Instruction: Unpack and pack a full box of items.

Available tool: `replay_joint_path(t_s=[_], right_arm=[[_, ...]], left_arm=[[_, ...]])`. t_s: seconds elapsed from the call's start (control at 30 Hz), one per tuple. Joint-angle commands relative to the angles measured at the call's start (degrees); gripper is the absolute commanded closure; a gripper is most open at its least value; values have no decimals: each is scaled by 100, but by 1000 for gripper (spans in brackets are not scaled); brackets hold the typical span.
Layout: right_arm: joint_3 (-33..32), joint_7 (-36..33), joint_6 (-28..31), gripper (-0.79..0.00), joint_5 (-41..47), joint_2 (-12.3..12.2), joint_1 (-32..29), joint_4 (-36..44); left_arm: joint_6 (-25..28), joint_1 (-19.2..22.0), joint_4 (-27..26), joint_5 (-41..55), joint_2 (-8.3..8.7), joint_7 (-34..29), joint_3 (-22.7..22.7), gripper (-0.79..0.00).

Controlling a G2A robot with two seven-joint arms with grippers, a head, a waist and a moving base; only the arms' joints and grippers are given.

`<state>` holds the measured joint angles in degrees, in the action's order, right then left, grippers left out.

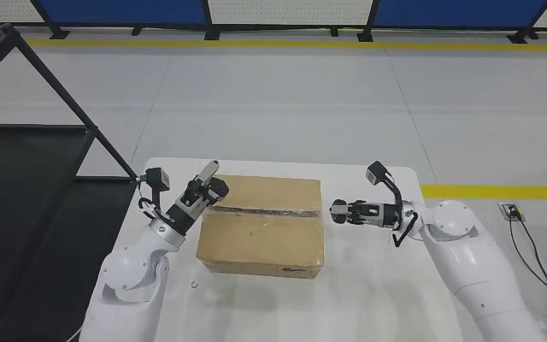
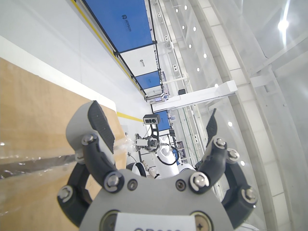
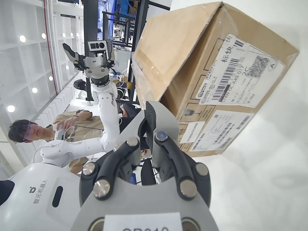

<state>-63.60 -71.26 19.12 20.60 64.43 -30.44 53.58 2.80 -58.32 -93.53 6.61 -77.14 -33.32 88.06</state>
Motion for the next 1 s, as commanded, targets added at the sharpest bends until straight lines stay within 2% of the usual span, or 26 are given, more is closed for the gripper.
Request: replay_joint_path(t_s=[0.0, 0.2, 0.4, 0.97], right_arm=[[46, -37, -49, 0, -13, 10, 32, -77], [128, -23, -48, 0, -7, 40, 117, -240], [149, -31, 1, 0, 33, 50, 144, -309], [24, -124, 38, 0, 69, -22, 14, -114]], left_arm=[[-9, 28, 130, -2, 17, -41, 12, -785], [-109, 124, 444, 156, 51, -290, -57, -785], [22, 55, 515, 134, 106, -476, -23, -785], [-66, 34, 627, 109, 204, -387, -90, -785]])
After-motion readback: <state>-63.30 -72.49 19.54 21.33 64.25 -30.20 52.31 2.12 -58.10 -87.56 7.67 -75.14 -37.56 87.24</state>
